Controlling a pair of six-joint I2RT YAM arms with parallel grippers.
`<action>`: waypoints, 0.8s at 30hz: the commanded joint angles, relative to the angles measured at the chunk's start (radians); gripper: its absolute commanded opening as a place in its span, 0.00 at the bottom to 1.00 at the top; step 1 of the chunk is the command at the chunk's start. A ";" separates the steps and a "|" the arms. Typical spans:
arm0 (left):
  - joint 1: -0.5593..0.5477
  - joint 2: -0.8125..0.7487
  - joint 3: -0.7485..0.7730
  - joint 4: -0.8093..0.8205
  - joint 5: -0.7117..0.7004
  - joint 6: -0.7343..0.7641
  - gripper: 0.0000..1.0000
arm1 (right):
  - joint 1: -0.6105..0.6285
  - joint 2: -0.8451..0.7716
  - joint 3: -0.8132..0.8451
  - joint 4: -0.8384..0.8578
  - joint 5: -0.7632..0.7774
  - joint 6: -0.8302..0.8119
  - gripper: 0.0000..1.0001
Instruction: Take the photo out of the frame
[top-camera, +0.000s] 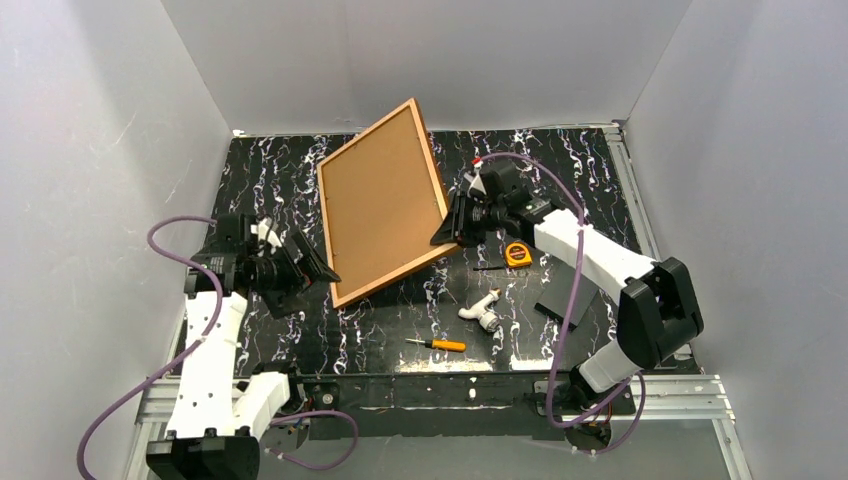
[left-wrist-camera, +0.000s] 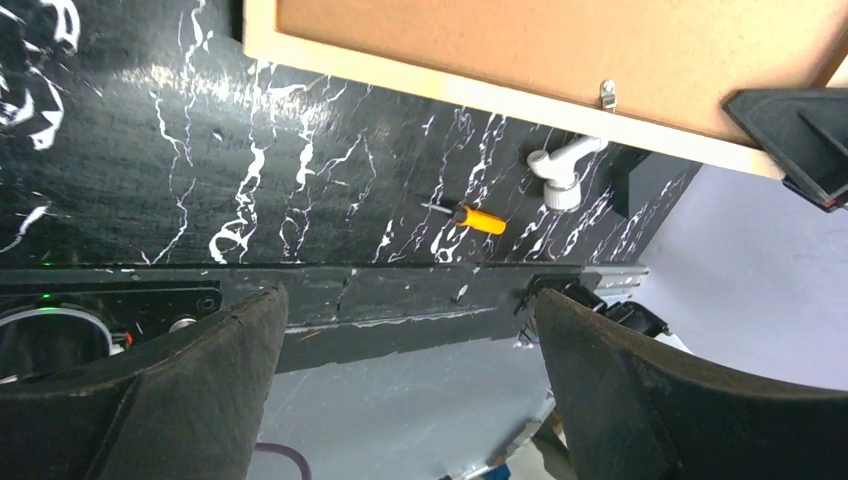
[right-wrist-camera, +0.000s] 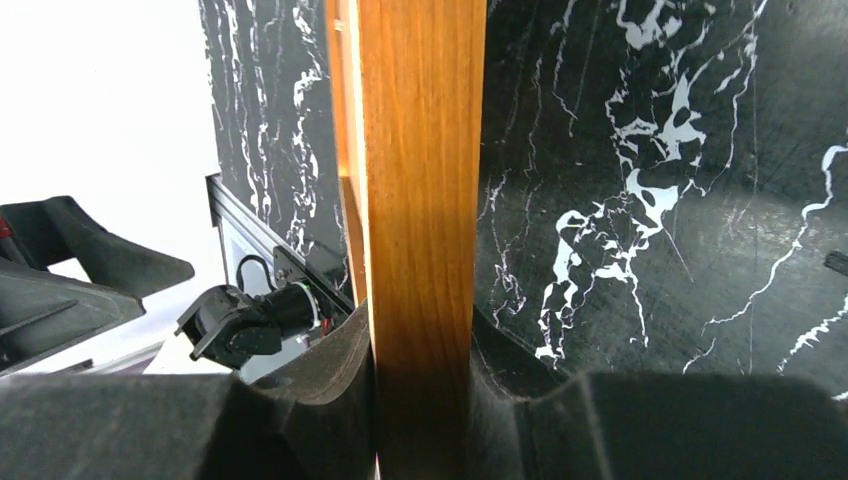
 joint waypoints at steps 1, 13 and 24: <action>-0.002 -0.048 -0.142 0.001 0.113 0.005 0.94 | 0.016 0.010 -0.158 0.282 -0.013 0.032 0.01; -0.002 -0.162 -0.264 0.052 0.171 -0.040 0.94 | 0.047 0.197 -0.255 0.611 -0.161 0.161 0.55; -0.003 -0.112 -0.261 0.057 0.228 -0.017 0.96 | 0.048 0.120 -0.067 -0.070 0.163 -0.248 0.81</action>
